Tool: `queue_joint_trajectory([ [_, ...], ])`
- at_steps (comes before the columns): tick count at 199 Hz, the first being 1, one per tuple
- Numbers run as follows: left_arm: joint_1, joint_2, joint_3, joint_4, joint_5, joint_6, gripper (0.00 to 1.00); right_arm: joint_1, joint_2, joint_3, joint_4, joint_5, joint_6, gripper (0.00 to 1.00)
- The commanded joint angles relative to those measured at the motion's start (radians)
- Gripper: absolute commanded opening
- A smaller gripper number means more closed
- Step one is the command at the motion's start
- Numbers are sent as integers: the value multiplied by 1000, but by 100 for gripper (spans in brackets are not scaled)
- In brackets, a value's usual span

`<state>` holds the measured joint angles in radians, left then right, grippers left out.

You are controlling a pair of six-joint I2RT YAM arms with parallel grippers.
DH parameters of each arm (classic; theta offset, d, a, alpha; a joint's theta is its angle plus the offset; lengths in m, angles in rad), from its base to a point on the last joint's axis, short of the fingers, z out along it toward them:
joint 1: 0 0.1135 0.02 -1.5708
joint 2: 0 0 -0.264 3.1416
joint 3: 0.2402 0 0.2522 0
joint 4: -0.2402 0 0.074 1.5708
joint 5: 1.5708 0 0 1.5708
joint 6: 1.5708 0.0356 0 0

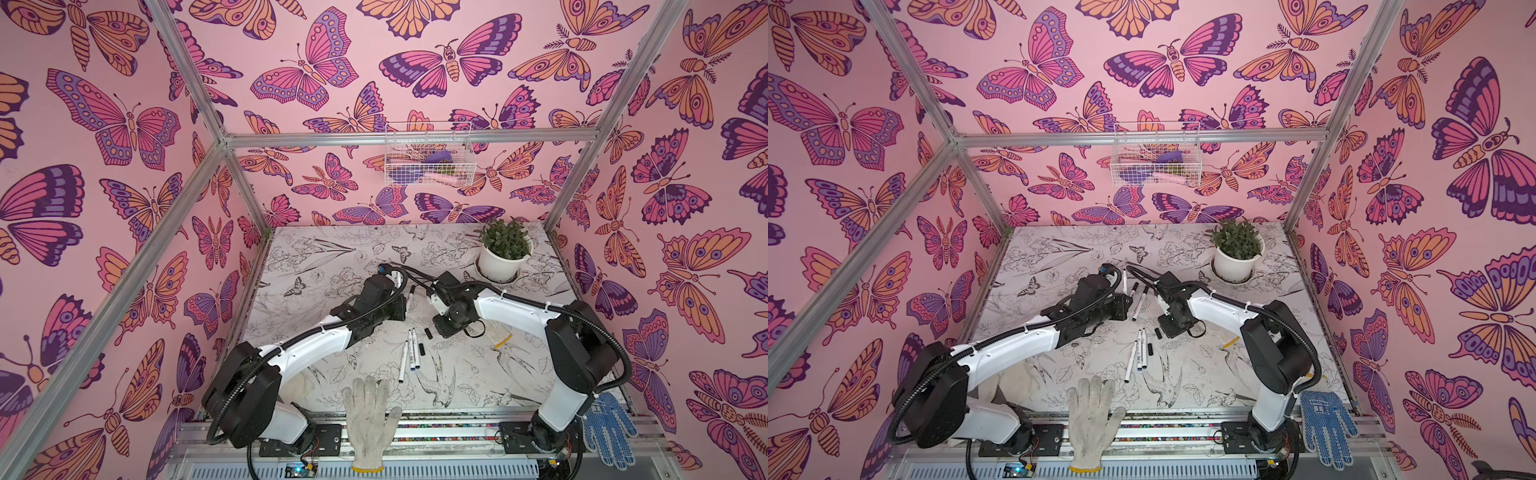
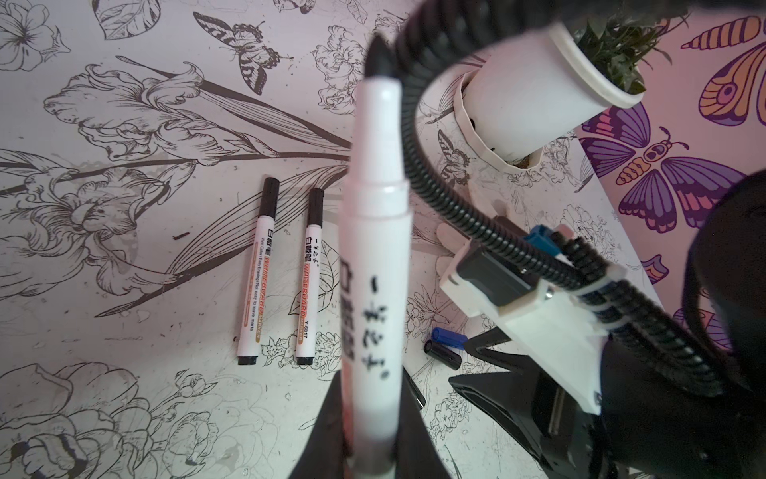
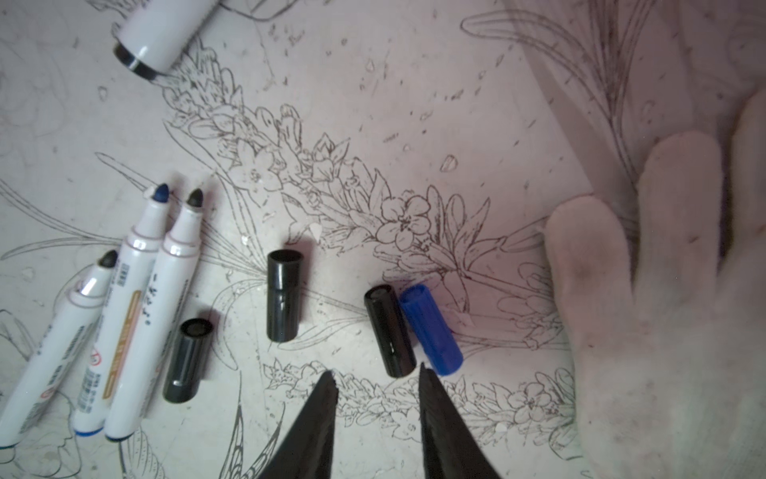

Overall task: Insert pens into pen caps
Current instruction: Pick up the pen cap from the center of the table.

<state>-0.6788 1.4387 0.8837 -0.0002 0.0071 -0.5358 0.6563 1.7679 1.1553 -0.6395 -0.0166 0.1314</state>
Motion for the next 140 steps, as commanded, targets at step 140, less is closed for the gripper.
queue_joint_trajectory([
  [140,12,-56,-40,-21,17,34,0,5,129,44,22,-17,0,29],
])
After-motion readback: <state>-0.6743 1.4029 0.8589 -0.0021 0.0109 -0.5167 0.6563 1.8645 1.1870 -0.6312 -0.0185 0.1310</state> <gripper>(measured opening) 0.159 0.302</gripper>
